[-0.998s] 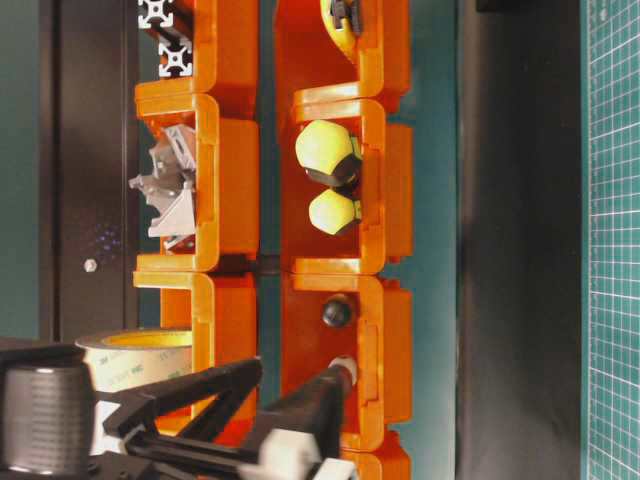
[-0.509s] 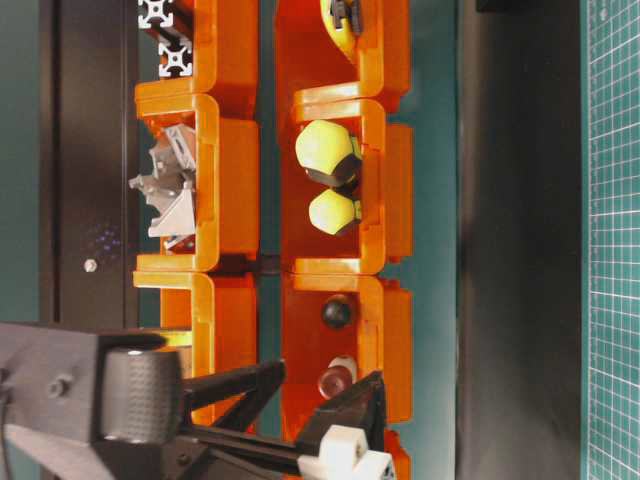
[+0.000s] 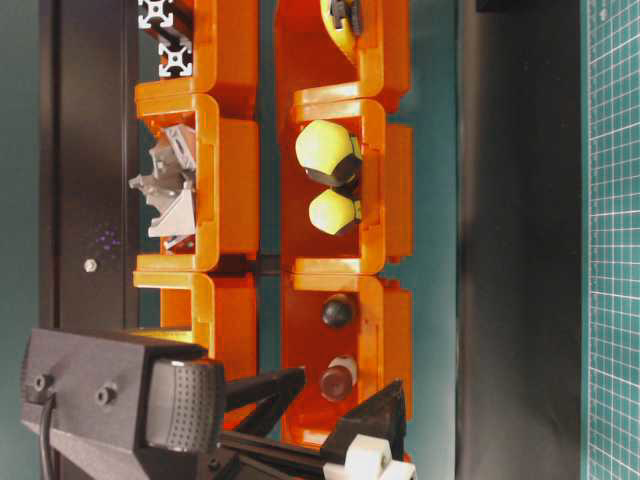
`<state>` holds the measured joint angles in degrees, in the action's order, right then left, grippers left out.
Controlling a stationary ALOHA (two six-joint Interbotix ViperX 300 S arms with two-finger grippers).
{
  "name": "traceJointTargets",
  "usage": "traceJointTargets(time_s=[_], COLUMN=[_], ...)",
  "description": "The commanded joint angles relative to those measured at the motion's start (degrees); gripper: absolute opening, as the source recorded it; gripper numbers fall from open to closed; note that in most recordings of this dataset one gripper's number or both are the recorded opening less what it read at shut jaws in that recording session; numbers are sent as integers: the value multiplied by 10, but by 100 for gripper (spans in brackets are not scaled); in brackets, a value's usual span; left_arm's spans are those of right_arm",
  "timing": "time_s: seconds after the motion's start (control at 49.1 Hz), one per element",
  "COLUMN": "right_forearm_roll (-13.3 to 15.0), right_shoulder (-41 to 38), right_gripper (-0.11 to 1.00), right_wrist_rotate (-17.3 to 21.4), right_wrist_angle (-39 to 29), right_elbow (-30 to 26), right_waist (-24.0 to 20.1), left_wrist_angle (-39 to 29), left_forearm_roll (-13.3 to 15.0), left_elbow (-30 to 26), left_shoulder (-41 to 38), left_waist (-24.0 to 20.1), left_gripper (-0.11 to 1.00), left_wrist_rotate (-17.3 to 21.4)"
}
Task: Pick red screwdriver from container rack with left arm.
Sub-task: 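Close the left gripper on the red screwdriver handle, then pull the red screwdriver out of the rack with the left gripper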
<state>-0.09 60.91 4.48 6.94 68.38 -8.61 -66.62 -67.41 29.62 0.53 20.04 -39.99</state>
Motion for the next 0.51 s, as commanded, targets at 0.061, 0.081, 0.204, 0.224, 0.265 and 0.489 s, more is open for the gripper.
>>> traceJointTargets(time_s=[0.061,0.081,0.204,0.224,0.265,0.489], right_forearm_roll=[0,0,0,0,0,0], right_shoulder=[-4,-4,-4,-4,-4,-4], right_gripper=[0,0,0,0,0,0], right_wrist_rotate=[1,1,2,2,2,2], right_wrist_angle=[0,0,1,2,2,3], right_elbow=[-9,-10,-10,-10,-10,-10], right_waist=[-6,-7,-10,-10,-11,-15], left_wrist_angle=[11,12,16,16,15,13], left_forearm_roll=[-4,-4,-4,-4,-4,-4], left_elbow=[-9,-9,-4,-3,-3,-7], left_shoulder=[14,14,16,16,17,17], left_waist=[-2,-2,-3,-3,-3,-3], left_gripper=[84,83,70,67,59,26], left_wrist_rotate=[-3,-3,-1,-1,2,5])
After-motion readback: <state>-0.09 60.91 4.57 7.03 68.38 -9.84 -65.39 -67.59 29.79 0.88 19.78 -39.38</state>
